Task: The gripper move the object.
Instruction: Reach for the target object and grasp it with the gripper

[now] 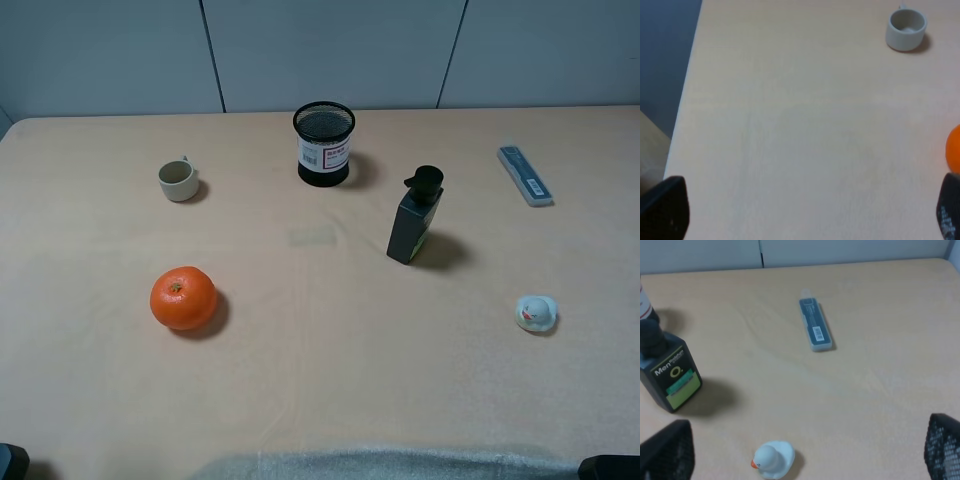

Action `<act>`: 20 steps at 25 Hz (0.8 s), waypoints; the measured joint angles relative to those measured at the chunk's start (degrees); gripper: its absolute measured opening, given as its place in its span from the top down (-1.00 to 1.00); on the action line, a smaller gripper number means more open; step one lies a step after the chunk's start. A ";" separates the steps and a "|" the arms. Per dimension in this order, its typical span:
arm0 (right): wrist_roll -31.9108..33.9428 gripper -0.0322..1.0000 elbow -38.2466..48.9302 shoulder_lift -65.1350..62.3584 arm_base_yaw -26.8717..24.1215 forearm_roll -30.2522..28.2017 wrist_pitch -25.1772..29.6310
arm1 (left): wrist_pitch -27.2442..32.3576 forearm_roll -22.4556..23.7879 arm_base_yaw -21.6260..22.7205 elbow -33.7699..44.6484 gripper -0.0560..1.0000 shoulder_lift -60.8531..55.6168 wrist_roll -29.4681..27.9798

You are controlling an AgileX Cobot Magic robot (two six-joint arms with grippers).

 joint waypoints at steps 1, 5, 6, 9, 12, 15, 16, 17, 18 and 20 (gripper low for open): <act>0.00 -0.40 0.00 0.00 0.00 0.00 0.00 | 0.00 0.00 0.00 0.00 -0.98 0.00 0.00; 0.00 -0.40 0.00 0.00 0.00 0.00 0.00 | 0.00 0.00 0.00 0.00 -0.98 0.00 0.00; 0.00 -0.40 0.00 0.00 0.00 0.00 0.00 | 0.00 0.00 0.00 0.00 -0.98 0.00 0.00; 0.00 -0.40 0.00 0.00 0.00 0.00 0.00 | 0.00 0.00 0.00 0.00 -0.98 0.00 0.00; 0.00 -0.40 0.00 0.00 0.00 0.00 0.00 | 0.00 0.00 0.00 0.00 -0.98 0.00 0.00; 0.00 -0.40 0.00 0.00 0.00 0.00 0.00 | 0.00 0.00 0.00 0.00 -0.98 0.00 0.00; 0.00 -0.40 0.00 0.00 0.00 0.00 0.00 | 0.00 0.00 0.00 0.00 -0.98 0.00 0.00; 0.00 -0.40 0.00 0.00 0.00 0.00 0.00 | 0.00 0.00 0.00 0.00 -0.98 0.00 0.00; 0.00 -0.40 0.00 0.00 0.00 0.00 0.00 | 0.00 0.00 0.00 0.00 -0.98 0.00 0.00; 0.00 -0.40 0.00 0.00 0.00 0.00 0.00 | 0.00 0.00 0.00 0.00 -0.98 0.00 0.00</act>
